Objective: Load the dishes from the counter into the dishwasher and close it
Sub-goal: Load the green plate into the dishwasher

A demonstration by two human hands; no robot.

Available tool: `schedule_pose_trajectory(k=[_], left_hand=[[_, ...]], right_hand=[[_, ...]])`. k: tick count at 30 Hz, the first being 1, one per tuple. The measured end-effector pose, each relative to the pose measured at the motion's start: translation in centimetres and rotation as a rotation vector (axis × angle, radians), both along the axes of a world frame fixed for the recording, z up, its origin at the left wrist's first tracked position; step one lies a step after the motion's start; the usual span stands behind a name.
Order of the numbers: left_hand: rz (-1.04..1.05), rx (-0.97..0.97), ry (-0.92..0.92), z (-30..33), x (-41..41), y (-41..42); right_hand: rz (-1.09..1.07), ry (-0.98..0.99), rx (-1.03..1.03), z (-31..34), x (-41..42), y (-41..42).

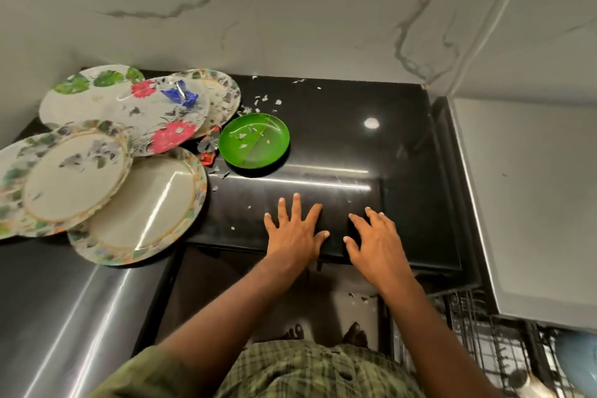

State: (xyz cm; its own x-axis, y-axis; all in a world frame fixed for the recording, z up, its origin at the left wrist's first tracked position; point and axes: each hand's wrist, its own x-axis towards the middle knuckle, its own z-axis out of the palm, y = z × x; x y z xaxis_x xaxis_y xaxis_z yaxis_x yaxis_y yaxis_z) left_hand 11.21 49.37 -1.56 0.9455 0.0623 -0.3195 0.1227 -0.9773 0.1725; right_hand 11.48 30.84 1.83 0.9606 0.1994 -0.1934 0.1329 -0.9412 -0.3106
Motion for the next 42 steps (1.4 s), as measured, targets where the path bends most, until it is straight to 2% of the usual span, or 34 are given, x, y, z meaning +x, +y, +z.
schedule_pose_trajectory(k=[7,12,18,25,29,31,36,42], left_hand=[[0.289,-0.027,0.110,0.7,1.7,0.7],[0.324,-0.007,0.203,1.4,3.1,0.8],[0.359,0.009,0.231,2.2,3.7,0.7],[0.361,0.108,0.121,2.0,4.2,1.6],[0.322,0.224,-0.218,2.4,5.2,2.6],[0.345,0.197,-0.322,2.9,6.2,3.6],[0.308,0.115,-0.259,3.7,8.5,6.9],[0.204,0.177,-0.228,3.4,9.1,8.3]], right_hand=[[0.164,0.189,-0.156,2.0,5.7,2.3],[0.256,0.289,-0.241,2.4,8.0,2.8],[0.327,0.296,-0.288,2.4,9.2,3.1],[0.342,0.284,-0.294,2.3,9.5,2.8],[0.314,0.318,-0.290,3.3,9.8,3.3],[0.306,0.323,-0.285,3.9,10.1,3.8],[0.265,0.294,-0.257,4.8,10.2,4.6],[0.241,0.291,-0.259,4.9,9.9,4.7]])
